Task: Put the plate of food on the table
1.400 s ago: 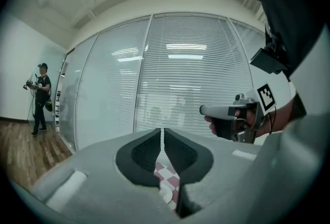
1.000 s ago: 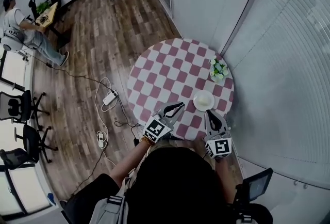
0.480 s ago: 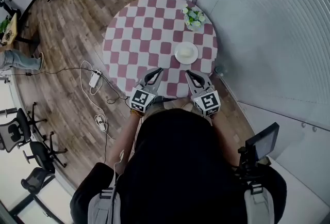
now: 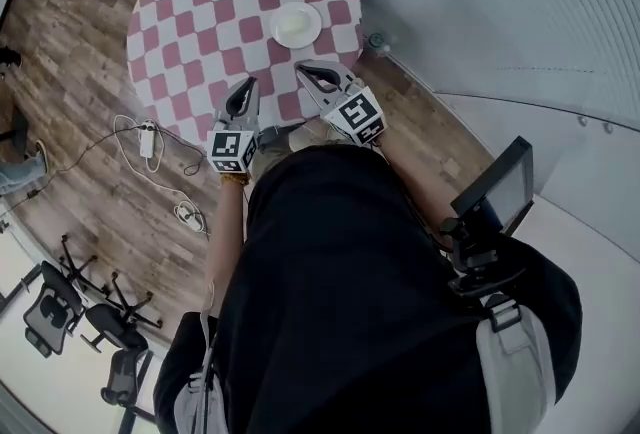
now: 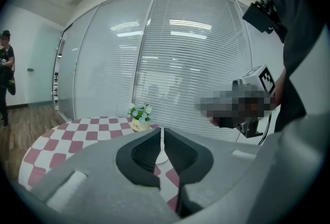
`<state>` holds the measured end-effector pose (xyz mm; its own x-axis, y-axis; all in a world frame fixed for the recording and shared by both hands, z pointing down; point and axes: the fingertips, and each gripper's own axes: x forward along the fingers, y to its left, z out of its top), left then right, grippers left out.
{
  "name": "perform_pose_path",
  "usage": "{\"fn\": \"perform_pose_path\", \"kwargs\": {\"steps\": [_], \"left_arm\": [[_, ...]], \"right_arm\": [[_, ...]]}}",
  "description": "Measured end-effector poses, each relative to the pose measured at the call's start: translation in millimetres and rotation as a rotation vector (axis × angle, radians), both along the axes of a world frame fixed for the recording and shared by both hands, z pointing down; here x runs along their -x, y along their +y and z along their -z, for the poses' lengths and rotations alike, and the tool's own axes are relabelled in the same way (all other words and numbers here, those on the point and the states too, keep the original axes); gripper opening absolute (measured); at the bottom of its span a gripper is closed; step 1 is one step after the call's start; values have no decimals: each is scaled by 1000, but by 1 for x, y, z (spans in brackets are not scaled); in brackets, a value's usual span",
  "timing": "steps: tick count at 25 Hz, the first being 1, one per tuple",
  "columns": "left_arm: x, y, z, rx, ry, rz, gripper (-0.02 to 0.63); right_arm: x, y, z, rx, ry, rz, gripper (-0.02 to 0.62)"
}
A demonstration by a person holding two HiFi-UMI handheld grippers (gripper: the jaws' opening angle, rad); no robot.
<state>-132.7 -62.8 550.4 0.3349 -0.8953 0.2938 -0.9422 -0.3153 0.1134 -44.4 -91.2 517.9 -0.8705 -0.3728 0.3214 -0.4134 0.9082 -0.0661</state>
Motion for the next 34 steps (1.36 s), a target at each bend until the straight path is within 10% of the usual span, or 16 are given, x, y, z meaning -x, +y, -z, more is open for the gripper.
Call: {"fn": "perform_pose_path", "kwargs": {"steps": [34], "left_arm": [[31,23,-40,117,43,21,25]], "right_arm": [[51,16,-33,73,85,104,9]]}}
